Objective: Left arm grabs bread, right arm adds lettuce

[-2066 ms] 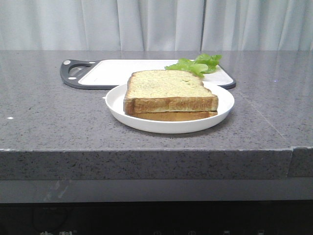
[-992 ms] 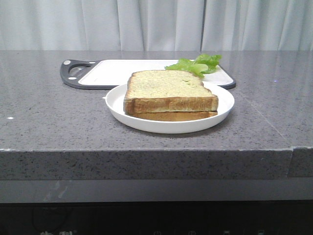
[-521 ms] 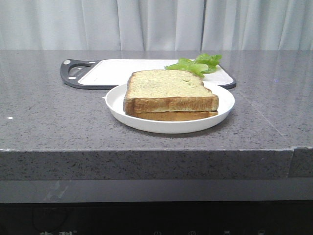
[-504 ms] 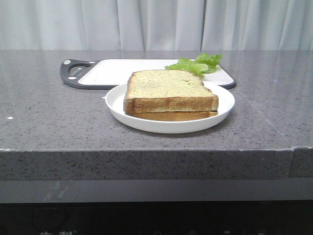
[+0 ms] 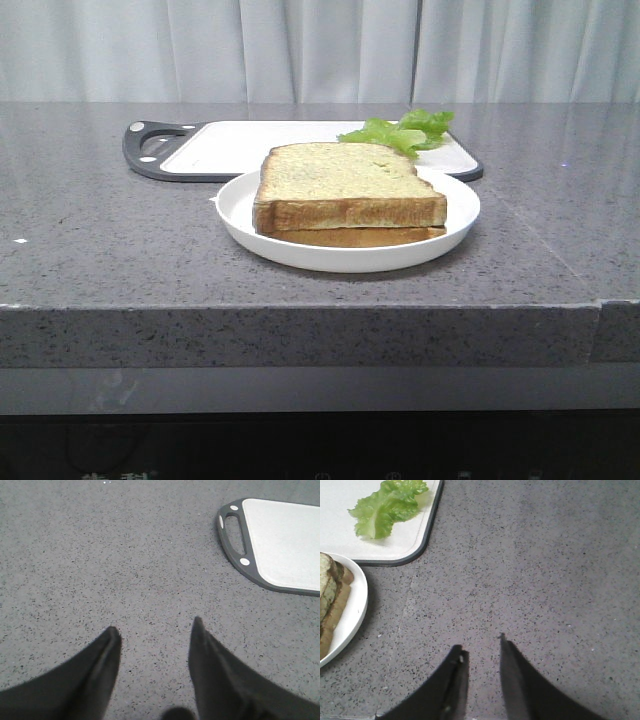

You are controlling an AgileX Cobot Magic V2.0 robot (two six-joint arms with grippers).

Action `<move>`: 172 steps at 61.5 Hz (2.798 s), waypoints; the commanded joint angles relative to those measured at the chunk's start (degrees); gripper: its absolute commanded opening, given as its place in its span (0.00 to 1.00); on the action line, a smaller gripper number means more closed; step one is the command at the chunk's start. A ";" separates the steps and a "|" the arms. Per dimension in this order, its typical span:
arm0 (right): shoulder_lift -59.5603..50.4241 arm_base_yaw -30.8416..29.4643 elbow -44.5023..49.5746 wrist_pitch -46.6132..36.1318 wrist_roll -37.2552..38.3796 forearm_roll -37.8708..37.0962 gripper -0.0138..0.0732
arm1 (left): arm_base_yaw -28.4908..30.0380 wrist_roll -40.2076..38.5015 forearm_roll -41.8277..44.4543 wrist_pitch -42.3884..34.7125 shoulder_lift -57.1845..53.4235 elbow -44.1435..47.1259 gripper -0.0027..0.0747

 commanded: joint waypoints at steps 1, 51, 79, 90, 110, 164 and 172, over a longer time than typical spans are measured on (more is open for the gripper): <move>0.25 -0.09 -1.92 -3.52 -0.07 -0.56 0.62 | -1.38 0.30 -2.22 -4.53 1.58 -1.67 0.66; 0.25 -0.09 -1.92 -3.41 -0.07 -0.56 0.64 | -26.32 7.83 -25.88 8.18 35.67 -23.39 0.58; 0.25 -0.09 -1.92 -3.41 -0.07 -0.56 0.64 | -26.32 10.50 -37.57 12.01 51.37 -35.13 0.58; 0.25 -0.09 -1.92 -3.41 -0.07 -0.56 0.64 | -26.32 10.50 -37.80 12.01 53.56 -35.48 0.58; 0.25 -0.09 -1.92 -3.41 -0.07 -0.56 0.64 | -26.32 10.50 -38.38 12.01 55.32 -35.75 0.52; 0.25 -0.09 -1.92 -3.38 -0.07 -0.56 0.64 | -26.32 10.50 -39.57 11.12 50.29 -35.75 0.01; 0.25 -0.09 -1.92 -3.38 -0.07 -0.56 0.64 | -26.32 10.50 -39.31 11.22 46.28 -35.75 0.01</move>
